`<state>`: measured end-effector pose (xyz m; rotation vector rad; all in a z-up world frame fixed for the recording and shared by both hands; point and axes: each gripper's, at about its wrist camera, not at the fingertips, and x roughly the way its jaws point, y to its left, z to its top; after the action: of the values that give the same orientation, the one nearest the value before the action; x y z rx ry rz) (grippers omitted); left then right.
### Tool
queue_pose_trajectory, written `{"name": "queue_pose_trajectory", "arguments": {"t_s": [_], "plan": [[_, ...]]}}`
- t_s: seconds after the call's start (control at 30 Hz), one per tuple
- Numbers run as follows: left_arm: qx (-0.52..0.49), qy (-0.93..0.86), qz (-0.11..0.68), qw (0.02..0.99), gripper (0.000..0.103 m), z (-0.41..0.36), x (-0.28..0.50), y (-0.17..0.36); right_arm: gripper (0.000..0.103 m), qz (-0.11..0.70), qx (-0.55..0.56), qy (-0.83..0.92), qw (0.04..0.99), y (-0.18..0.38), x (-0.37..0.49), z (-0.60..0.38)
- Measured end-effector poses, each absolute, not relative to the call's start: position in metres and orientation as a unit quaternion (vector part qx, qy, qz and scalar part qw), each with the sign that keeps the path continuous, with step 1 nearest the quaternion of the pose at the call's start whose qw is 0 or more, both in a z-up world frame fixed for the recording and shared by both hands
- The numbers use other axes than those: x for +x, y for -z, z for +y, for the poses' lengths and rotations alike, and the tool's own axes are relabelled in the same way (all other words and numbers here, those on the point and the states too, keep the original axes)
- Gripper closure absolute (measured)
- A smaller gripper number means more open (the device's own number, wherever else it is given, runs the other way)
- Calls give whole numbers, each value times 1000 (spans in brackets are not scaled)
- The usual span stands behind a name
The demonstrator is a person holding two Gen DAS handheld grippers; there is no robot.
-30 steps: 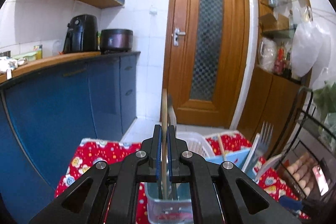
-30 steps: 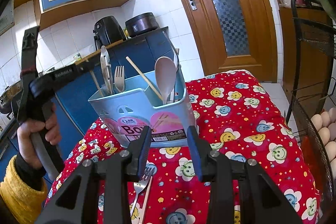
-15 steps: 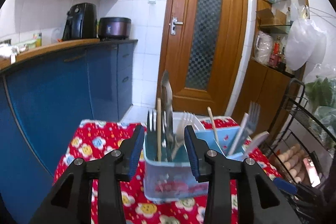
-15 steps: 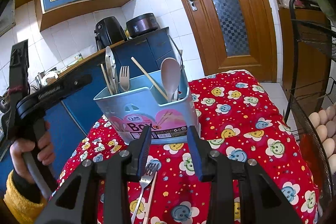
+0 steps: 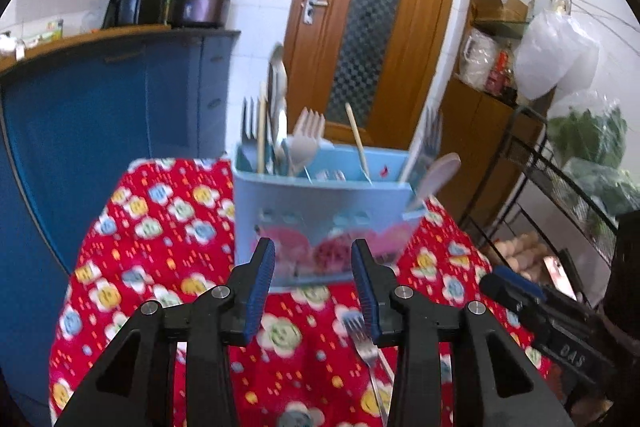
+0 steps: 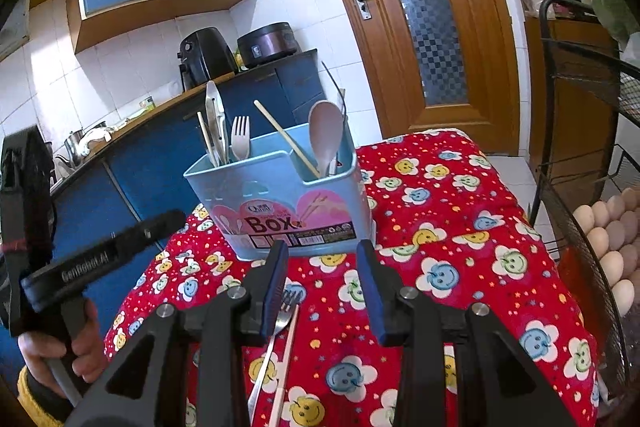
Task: Organize utensils
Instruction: 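Grasp a metal fork with the left tool while the right tool reaches for a white chopstick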
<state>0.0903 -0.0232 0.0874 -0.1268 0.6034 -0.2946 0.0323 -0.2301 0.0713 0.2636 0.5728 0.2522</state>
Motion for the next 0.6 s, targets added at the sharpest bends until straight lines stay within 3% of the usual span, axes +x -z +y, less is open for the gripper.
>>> {"name": "queue_pose_trajectory", "arguments": {"t_s": [0.6], "plan": [[-87, 171, 396, 898, 62, -52, 91, -23, 64, 298, 132, -100, 940, -51, 22, -251]]}}
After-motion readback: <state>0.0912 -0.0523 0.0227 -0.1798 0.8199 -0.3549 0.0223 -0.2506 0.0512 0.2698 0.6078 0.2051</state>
